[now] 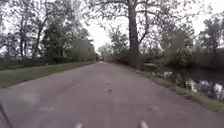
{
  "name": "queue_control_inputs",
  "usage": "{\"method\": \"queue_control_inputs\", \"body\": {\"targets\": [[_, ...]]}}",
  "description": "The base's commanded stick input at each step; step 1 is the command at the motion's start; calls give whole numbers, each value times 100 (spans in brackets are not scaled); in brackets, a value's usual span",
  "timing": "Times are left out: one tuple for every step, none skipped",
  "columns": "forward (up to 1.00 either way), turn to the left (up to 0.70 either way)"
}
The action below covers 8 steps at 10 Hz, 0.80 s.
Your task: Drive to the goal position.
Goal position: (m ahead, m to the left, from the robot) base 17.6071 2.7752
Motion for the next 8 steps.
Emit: {"method": "queue_control_inputs", "body": {"targets": [[70,0],[70,0],[70,0],[70,0],[70,0],[70,0],[70,0],[70,0]]}}
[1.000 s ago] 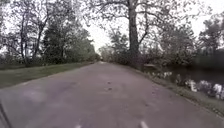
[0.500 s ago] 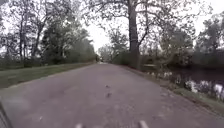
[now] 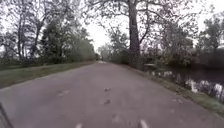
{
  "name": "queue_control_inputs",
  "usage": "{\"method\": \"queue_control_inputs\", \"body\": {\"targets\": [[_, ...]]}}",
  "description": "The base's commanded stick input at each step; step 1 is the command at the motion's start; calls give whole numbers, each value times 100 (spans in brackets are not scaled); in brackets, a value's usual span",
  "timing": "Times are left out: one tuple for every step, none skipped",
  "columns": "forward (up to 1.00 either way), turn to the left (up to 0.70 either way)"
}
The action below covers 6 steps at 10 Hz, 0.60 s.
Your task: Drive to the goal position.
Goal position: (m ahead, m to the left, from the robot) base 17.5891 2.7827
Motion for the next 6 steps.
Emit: {"method": "queue_control_inputs", "body": {"targets": [[70,0],[70,0],[70,0],[70,0],[70,22],[70,35]]}}
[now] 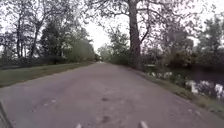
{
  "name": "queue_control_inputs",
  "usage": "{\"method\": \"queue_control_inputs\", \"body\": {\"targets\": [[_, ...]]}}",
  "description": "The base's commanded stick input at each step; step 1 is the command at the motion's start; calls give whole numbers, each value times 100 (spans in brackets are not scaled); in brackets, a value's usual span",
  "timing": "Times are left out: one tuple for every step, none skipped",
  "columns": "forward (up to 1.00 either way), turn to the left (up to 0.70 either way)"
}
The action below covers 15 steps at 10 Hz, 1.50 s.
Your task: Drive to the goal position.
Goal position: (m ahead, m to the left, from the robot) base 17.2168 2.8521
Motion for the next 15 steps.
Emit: {"method": "queue_control_inputs", "body": {"targets": [[70,35],[70,35],[70,19],[70,0],[70,0],[70,0],[70,0],[70,0],[70,0],[70,0],[70,0],[70,0],[70,0],[70,0],[70,0]]}}
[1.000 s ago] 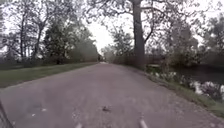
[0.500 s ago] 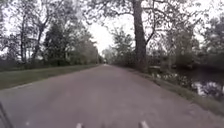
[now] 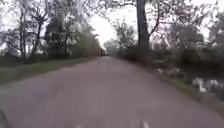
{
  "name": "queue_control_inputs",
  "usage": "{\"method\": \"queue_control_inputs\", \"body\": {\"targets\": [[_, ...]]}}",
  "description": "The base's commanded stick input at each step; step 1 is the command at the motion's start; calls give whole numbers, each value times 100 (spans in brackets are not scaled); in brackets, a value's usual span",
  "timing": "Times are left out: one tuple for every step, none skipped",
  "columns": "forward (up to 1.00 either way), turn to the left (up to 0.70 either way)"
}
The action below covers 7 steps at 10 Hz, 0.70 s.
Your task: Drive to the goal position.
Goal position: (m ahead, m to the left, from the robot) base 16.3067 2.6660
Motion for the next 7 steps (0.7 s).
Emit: {"method": "queue_control_inputs", "body": {"targets": [[70,0],[70,0],[70,0],[70,0],[70,0],[70,0],[70,0]]}}
